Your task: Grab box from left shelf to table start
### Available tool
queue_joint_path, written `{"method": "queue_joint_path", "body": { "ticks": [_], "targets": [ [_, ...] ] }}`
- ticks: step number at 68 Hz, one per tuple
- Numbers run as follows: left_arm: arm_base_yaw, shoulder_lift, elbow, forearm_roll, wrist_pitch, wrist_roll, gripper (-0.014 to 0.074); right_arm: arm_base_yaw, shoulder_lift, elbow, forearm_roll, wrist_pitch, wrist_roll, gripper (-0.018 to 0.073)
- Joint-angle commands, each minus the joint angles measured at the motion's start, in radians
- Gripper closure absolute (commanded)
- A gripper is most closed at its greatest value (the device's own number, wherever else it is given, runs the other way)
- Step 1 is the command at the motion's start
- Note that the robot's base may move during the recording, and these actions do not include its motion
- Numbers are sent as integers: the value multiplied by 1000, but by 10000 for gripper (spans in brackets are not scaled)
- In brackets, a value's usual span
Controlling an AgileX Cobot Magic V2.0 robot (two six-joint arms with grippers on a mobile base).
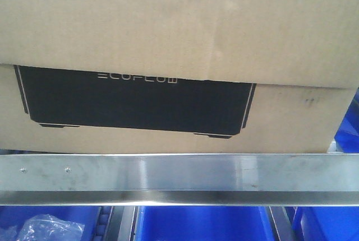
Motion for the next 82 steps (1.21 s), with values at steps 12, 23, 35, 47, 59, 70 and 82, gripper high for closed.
{"method": "queue_joint_path", "body": {
  "ticks": [12,23,35,47,59,70,82],
  "targets": [
    [3,76,-51,0,-11,-12,342,-1,-7,2,-6,-106,-3,503],
    [3,101,-51,0,18,-12,342,-1,-7,2,-6,-173,-3,503],
    [3,101,-51,0,21,-12,342,-1,-7,-38,27,-205,8,503],
    [3,101,-51,31,37,-12,342,-1,-6,-163,41,-111,8,438],
    [3,101,-51,32,39,-12,342,-1,48,-327,41,-22,8,45],
    [3,101,-57,49,44,-10,342,-1,189,-502,41,52,8,-25],
    [3,101,-92,74,66,-10,342,0,414,-714,41,190,8,-13]
  ]
}}
